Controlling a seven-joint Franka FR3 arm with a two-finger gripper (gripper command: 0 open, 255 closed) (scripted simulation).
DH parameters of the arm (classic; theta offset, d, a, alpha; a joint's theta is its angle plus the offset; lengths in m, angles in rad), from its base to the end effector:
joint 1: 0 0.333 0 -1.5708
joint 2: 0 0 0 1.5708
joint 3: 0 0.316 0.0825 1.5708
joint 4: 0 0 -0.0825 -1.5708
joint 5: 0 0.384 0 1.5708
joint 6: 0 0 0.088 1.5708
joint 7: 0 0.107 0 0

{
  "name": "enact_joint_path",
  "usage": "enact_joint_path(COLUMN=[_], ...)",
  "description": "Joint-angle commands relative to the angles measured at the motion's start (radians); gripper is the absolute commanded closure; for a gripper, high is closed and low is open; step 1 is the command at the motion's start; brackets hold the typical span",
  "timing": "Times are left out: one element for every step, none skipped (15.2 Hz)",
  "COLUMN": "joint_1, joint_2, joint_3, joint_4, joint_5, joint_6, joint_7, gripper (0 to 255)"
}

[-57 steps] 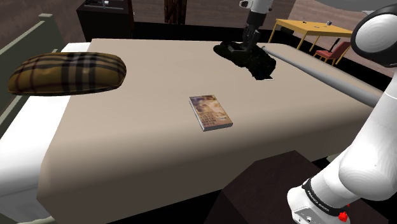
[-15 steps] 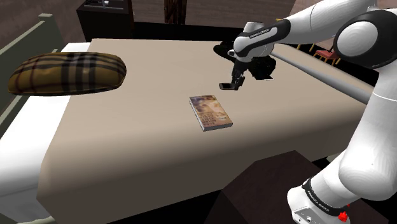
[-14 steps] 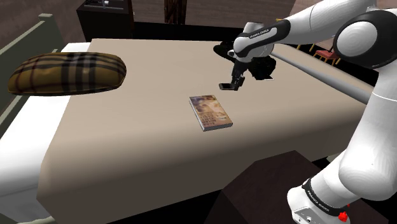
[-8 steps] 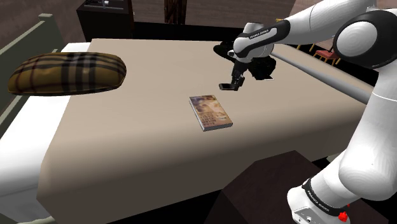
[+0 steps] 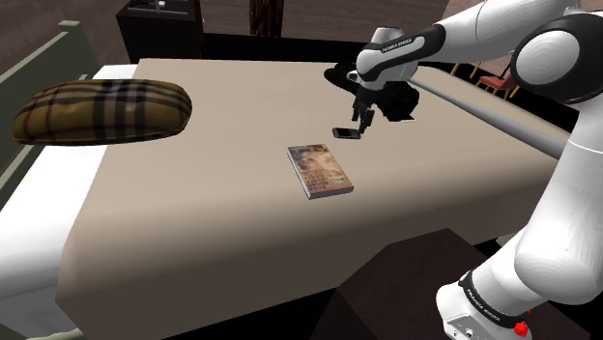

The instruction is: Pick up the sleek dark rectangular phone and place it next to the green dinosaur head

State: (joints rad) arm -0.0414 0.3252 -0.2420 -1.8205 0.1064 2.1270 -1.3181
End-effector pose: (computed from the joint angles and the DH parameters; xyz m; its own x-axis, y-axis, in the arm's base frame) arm 0.6109 -0.1625 0.3632 0.5487 0.8359 0.0108 0.8360 -0.5486 -0.0111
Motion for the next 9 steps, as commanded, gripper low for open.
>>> enact_joint_path(joint_1=[0.003, 0.003, 0.003, 0.003, 0.003, 0.003, 0.003, 0.003, 0.003], joint_2=[-0.025, -0.035, -0.035, -0.035, -0.035, -0.035, -0.035, -0.035, -0.035], joint_3=[-0.003, -0.004, -0.004, -0.004, -0.004, -0.004, -0.004, -0.004, -0.004], joint_4=[0.021, 0.035, 0.035, 0.035, 0.035, 0.035, 0.035, 0.035, 0.035], joint_5=[-0.009, -0.012, -0.012, -0.012, -0.012, -0.012, -0.012, -0.012, -0.012], joint_6=[-0.047, -0.070, -0.070, -0.070, -0.070, -0.070, -0.070, -0.070, -0.070], joint_7=[0.007, 0.009, 0.009, 0.009, 0.009, 0.009, 0.009, 0.009, 0.009], gripper=[0, 0, 0, 0, 0, 0, 0, 0, 0])
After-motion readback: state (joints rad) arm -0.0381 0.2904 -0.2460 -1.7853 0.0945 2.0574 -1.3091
